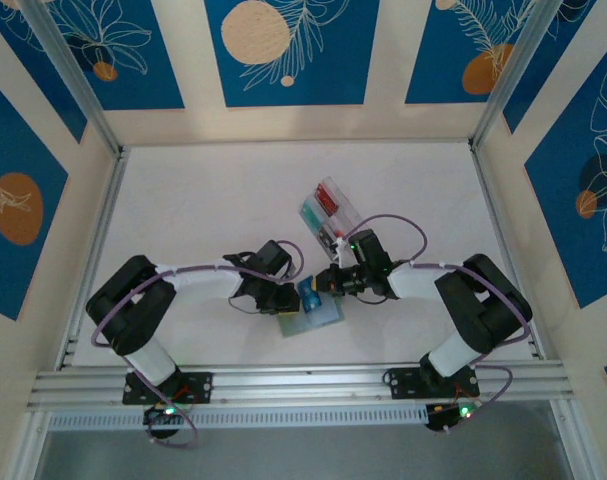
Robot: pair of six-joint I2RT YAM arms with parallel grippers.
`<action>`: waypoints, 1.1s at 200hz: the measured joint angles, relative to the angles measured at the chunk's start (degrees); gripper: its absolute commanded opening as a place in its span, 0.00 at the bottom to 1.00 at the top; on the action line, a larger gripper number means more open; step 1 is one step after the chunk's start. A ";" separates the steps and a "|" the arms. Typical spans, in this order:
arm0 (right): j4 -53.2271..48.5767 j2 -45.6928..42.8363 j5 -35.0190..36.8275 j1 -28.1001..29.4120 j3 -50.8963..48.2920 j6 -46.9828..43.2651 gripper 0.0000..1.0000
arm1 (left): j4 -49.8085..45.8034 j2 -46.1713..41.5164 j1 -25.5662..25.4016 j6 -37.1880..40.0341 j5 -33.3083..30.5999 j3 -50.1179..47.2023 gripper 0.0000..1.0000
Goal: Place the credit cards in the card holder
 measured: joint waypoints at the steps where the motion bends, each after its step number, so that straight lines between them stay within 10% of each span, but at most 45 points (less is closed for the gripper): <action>1: 0.02 0.02 -0.04 0.00 0.02 0.00 0.00 | 0.00 0.00 0.00 0.00 0.00 0.00 0.19; 220: -10.01 -0.35 1.14 3.21 1.88 0.13 0.00 | -0.02 -1.55 0.72 0.00 0.20 -1.44 0.19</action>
